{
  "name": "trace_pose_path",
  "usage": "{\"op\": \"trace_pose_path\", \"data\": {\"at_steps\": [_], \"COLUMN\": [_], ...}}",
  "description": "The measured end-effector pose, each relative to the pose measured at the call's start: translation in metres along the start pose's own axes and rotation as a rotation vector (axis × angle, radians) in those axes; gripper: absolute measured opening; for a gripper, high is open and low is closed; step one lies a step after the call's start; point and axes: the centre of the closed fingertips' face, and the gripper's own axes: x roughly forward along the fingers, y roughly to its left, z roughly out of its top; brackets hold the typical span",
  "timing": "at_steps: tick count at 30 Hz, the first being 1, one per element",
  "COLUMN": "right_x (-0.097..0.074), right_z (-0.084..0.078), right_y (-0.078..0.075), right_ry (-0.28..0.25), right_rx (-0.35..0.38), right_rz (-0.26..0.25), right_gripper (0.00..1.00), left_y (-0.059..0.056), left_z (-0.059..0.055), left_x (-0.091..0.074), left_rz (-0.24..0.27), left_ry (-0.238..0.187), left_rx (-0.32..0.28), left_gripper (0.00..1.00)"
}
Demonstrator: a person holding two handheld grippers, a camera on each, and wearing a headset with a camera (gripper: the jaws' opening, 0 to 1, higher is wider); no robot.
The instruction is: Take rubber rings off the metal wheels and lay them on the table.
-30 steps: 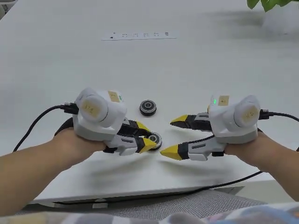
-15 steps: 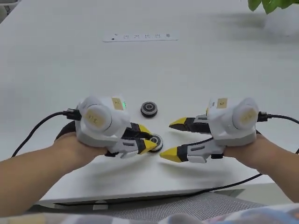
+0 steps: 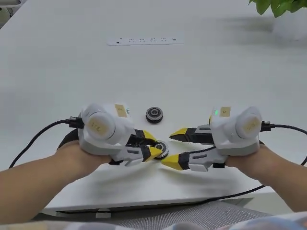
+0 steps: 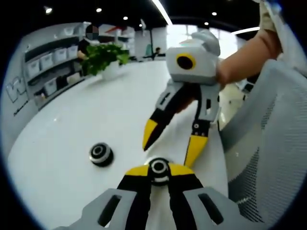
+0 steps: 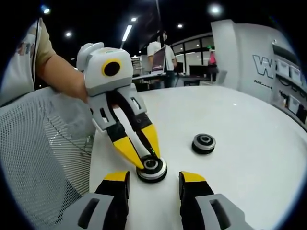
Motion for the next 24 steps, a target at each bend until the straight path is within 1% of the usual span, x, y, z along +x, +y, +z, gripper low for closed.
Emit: {"op": "trace_pose_path", "data": {"at_steps": [3, 9, 14, 19, 24], "right_x": [0.003, 0.009, 0.013, 0.014, 0.013], "right_z": [0.003, 0.002, 0.001, 0.001, 0.001], "right_y": [0.002, 0.004, 0.003, 0.004, 0.002], "right_ry": [-0.019, -0.016, -0.016, -0.021, -0.014], "right_rx": [0.023, 0.028, 0.032, 0.045, 0.025], "right_rz": [0.006, 0.011, -0.009, -0.009, -0.023], "right_gripper": [0.37, 0.35, 0.32, 0.29, 0.26], "left_y": [0.0, 0.0, 0.0, 0.0, 0.0], "left_z": [0.0, 0.0, 0.0, 0.0, 0.0], "left_x": [0.0, 0.0, 0.0, 0.0, 0.0], "left_rz": [0.003, 0.005, 0.011, 0.011, 0.013], "left_ry": [-0.002, -0.005, -0.009, -0.009, -0.01], "left_rx": [-0.005, -0.005, -0.012, -0.012, -0.011], "left_gripper": [0.14, 0.14, 0.14, 0.14, 0.14]}}
